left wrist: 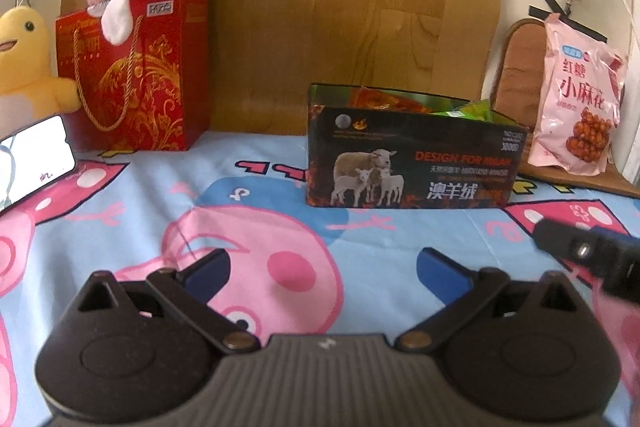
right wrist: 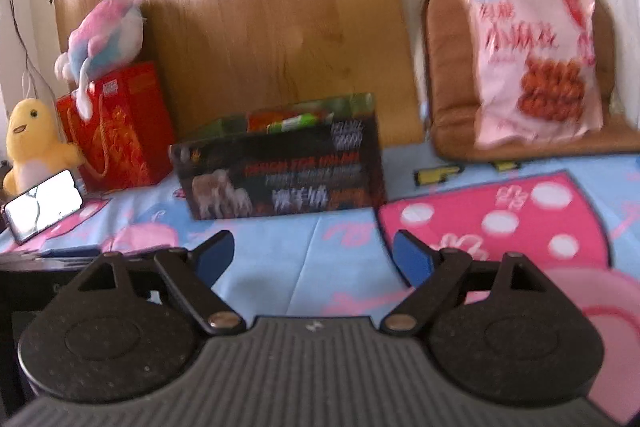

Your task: Organize snacks

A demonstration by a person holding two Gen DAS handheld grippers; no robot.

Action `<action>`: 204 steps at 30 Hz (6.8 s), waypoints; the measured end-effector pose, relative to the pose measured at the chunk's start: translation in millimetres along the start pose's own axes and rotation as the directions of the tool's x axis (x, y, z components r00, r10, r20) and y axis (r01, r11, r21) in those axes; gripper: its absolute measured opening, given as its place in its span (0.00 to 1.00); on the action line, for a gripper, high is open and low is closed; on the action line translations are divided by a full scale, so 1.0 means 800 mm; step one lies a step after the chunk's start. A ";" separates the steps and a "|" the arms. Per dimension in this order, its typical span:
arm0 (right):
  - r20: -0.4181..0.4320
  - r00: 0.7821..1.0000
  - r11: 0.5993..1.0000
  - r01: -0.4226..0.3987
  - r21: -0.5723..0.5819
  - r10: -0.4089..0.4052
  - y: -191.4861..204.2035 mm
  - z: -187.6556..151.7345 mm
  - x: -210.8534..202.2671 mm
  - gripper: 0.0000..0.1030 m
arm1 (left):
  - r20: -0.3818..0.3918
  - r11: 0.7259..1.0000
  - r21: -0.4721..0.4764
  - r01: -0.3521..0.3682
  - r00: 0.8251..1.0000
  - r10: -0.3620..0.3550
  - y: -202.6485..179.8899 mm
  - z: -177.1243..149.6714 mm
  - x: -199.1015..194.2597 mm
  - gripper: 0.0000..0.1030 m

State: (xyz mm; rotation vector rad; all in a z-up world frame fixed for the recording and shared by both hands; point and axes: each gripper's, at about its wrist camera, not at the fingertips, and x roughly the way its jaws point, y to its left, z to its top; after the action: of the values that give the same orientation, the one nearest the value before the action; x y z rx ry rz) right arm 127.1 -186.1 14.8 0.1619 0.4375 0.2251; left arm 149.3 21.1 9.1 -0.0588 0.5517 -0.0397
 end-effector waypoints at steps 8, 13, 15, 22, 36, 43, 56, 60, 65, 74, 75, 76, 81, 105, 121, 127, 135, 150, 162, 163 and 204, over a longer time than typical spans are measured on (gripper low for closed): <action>0.023 0.999 0.998 -0.030 0.059 0.028 -0.010 0.000 -0.005 0.86 | -0.064 0.999 -0.009 0.037 0.997 -0.037 0.002 0.005 0.013 1.00; 0.010 0.999 0.996 -0.053 0.073 0.052 -0.014 0.001 -0.001 0.86 | -0.056 0.997 0.074 0.005 0.998 -0.001 -0.004 0.016 0.033 1.00; 0.009 0.998 0.996 -0.056 0.076 0.056 -0.015 0.001 -0.001 0.86 | -0.078 0.998 0.053 0.039 0.996 -0.035 -0.001 0.015 0.036 1.00; -0.001 0.997 0.995 -0.071 0.066 0.072 -0.013 0.001 0.000 0.86 | 0.005 0.993 0.111 0.028 1.000 -0.029 -0.011 0.009 0.017 1.00; -0.002 0.997 0.995 -0.075 0.062 0.075 -0.014 0.002 0.000 0.86 | -0.007 0.997 0.066 0.024 1.000 -0.024 -0.001 0.011 0.019 1.00; -0.002 0.997 0.995 -0.075 0.063 0.075 -0.014 0.002 0.000 0.86 | -0.008 0.998 0.064 0.028 1.000 -0.028 -0.001 0.011 0.019 1.00; -0.002 0.997 0.995 -0.073 0.063 0.074 -0.013 0.002 0.000 0.86 | -0.011 0.998 0.059 0.029 1.000 -0.028 0.000 0.011 0.019 1.00; -0.002 0.997 0.995 -0.073 0.063 0.073 -0.013 0.001 0.000 0.86 | -0.012 0.998 0.058 0.028 1.000 -0.027 0.000 0.011 0.020 1.00; -0.001 0.997 0.995 -0.072 0.063 0.073 -0.013 0.001 -0.001 0.86 | -0.013 0.998 0.057 0.029 1.000 -0.028 0.000 0.011 0.020 1.00; 0.000 0.997 0.995 -0.072 0.064 0.072 -0.013 0.001 0.000 0.86 | -0.013 0.998 0.057 0.030 0.999 -0.029 0.001 0.011 0.021 1.00; 0.000 0.997 0.995 -0.072 0.064 0.073 -0.014 0.001 0.000 0.86 | -0.013 0.998 0.057 0.031 0.999 -0.030 0.001 0.011 0.021 1.00; 0.000 0.997 0.995 -0.073 0.063 0.073 -0.013 0.001 0.000 0.86 | -0.012 0.998 0.057 0.034 0.999 -0.033 0.001 0.011 0.021 1.00; 0.002 0.997 0.995 -0.080 0.052 0.080 -0.010 0.001 -0.001 0.86 | -0.012 0.998 0.056 0.035 0.999 -0.035 0.000 0.011 0.020 1.00; 0.000 0.996 0.995 -0.088 0.049 0.088 -0.011 0.001 -0.001 0.86 | -0.013 0.998 0.056 0.023 1.000 -0.022 0.001 0.011 0.021 1.00; 0.003 0.996 0.995 -0.088 0.045 0.088 -0.010 0.000 -0.001 0.86 | -0.012 0.998 0.055 0.022 1.000 -0.021 0.002 0.011 0.021 1.00; 0.003 0.996 0.995 -0.088 0.044 0.088 -0.010 0.000 -0.001 0.86 | -0.012 0.998 0.056 0.022 1.000 -0.021 0.002 0.011 0.021 1.00; 0.003 0.996 0.995 -0.090 0.044 0.090 -0.011 0.000 -0.001 0.86 | -0.013 0.998 0.054 0.020 1.000 -0.020 0.002 0.011 0.021 1.00; 0.007 0.996 0.995 -0.087 0.046 0.087 -0.011 0.001 -0.003 0.86 | 0.000 0.998 0.060 -0.020 1.000 0.020 0.002 0.012 0.018 1.00; 0.003 0.997 0.996 -0.082 0.044 0.082 -0.011 0.001 -0.003 0.86 | 0.000 0.998 0.062 -0.001 1.000 0.001 0.002 0.011 0.017 1.00; 0.003 0.997 0.996 -0.081 0.044 0.081 -0.011 0.001 -0.003 0.86 | -0.001 0.998 0.061 0.001 1.000 -0.001 0.003 0.012 0.018 1.00; 0.001 0.997 0.996 -0.081 0.041 0.081 -0.011 0.001 -0.003 0.86 | -0.006 0.998 0.058 0.012 1.000 -0.012 0.003 0.012 0.018 1.00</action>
State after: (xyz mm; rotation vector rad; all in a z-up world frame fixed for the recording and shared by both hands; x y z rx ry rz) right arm 127.1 -194.8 14.6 0.2197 0.4369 0.2958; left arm 167.1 23.5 9.7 -0.0057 0.5556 -0.0672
